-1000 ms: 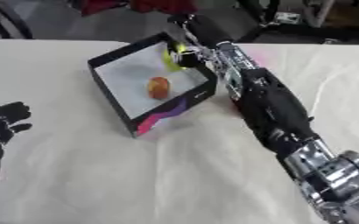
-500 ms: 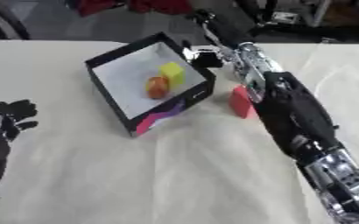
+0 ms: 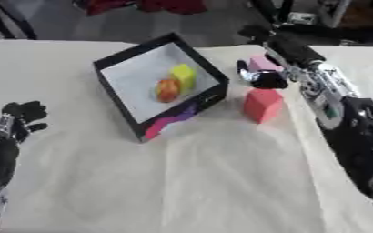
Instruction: Pick up objects on the table and place them in the box.
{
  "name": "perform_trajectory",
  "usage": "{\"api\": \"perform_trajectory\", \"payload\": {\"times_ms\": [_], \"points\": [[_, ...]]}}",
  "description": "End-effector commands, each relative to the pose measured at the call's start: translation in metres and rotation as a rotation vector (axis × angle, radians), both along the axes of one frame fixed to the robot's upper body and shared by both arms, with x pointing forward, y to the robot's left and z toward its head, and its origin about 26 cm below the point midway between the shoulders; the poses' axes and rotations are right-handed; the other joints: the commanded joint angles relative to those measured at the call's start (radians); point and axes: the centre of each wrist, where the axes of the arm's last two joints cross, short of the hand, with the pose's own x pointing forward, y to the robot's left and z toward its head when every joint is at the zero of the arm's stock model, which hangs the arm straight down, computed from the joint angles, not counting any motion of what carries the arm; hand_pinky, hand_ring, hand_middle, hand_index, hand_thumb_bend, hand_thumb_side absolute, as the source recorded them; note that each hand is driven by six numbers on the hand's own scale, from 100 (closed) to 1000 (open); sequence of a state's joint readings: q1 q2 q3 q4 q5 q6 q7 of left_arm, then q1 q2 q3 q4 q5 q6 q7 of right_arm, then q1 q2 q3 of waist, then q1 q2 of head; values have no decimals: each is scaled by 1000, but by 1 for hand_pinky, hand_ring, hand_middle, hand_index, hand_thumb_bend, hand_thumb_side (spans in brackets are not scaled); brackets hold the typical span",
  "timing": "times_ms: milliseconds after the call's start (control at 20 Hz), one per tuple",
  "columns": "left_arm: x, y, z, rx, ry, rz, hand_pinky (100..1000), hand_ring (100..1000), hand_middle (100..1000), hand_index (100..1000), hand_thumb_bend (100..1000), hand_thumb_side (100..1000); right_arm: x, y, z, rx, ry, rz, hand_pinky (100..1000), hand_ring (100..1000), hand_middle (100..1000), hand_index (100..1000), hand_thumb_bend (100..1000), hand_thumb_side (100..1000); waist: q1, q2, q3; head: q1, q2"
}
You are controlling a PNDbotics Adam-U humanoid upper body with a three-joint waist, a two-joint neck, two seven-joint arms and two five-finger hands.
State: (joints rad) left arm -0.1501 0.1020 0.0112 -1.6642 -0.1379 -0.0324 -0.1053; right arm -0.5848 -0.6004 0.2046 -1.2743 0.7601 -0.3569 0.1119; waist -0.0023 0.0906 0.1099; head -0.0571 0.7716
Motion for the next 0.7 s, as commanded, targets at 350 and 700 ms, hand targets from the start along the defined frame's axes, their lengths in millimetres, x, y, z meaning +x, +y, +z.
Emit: {"api": "perform_trajectory", "payload": {"times_ms": [350, 700], "points": [[0, 7, 7, 28, -22, 12, 786, 808, 735, 816, 139, 1000, -44, -31, 24, -57, 86, -9, 933, 958, 1000, 1000, 156, 533, -13, 1, 1, 13, -2], [0, 7, 7, 27, -22, 12, 787, 808, 735, 816, 138, 1000, -46, -40, 18, -17, 216, -70, 926, 943, 1000, 1000, 106, 605, -13, 1, 0, 15, -2]]}}
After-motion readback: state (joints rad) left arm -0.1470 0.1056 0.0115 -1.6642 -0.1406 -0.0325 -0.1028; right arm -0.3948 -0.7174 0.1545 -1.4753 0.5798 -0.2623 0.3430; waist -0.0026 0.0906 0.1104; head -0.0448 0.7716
